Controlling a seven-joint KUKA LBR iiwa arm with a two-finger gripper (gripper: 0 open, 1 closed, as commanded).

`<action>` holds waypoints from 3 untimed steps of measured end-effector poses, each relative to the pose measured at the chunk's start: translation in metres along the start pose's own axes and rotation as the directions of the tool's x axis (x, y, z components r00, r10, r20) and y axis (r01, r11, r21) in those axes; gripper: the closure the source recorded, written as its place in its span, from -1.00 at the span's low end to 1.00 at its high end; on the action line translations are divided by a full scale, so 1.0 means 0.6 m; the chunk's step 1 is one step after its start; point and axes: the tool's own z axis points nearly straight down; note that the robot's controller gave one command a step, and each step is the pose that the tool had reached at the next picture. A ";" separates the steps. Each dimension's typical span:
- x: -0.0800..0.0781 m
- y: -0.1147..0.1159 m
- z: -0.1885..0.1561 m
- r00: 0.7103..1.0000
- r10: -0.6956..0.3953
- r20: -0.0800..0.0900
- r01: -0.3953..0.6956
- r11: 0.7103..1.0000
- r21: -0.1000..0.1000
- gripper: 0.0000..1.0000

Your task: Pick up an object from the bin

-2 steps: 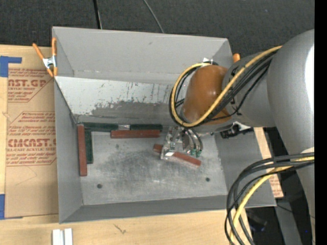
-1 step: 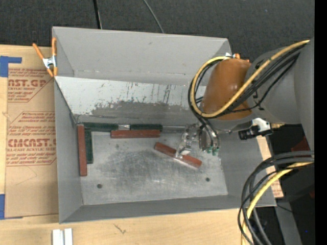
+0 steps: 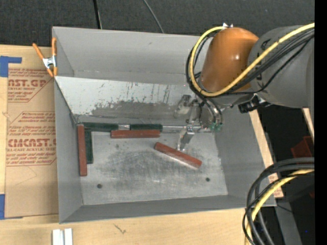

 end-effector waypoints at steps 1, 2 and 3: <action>0.001 0.000 0.001 1.000 0.000 -0.002 0.000 1.000 0.000 -1.00; 0.044 -0.001 0.172 0.999 -0.046 -0.009 0.046 0.999 0.001 1.00; 0.044 -0.001 0.172 0.999 -0.046 -0.009 0.046 0.999 0.001 1.00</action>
Offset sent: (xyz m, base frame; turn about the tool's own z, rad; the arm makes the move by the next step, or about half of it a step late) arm -0.0272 0.0010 -0.1079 -0.0444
